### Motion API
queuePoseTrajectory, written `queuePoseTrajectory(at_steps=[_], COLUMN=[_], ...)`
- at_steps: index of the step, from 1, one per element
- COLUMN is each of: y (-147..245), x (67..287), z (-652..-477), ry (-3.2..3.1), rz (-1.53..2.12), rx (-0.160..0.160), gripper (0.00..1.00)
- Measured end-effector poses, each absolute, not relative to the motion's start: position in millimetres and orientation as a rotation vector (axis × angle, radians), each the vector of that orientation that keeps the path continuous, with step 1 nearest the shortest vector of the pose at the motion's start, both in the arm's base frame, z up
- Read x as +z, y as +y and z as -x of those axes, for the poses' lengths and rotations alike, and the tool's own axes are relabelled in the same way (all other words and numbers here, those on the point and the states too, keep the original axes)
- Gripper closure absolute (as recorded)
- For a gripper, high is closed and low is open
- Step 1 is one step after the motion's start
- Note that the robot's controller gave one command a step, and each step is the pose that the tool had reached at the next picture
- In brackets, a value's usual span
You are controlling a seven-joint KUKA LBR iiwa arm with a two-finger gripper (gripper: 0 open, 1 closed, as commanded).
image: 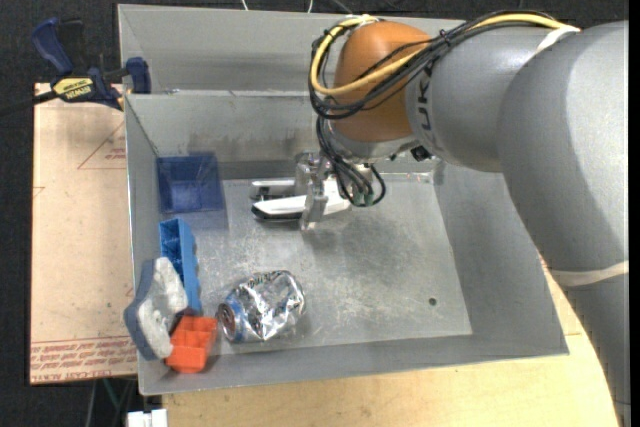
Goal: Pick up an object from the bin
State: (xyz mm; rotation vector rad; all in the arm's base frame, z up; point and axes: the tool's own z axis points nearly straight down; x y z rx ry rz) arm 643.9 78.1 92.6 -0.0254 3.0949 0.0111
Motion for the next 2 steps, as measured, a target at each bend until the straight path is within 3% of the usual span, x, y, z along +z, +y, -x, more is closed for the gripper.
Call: queuePoseTrajectory(at_steps=[1, 2], y=[78.3, 78.0], x=[104.6, 146.7], z=[-644.3, -641.4], ry=[3.093, 3.103], rz=[0.026, 0.026], rx=[0.012, 0.011], gripper=[1.0, 1.0])
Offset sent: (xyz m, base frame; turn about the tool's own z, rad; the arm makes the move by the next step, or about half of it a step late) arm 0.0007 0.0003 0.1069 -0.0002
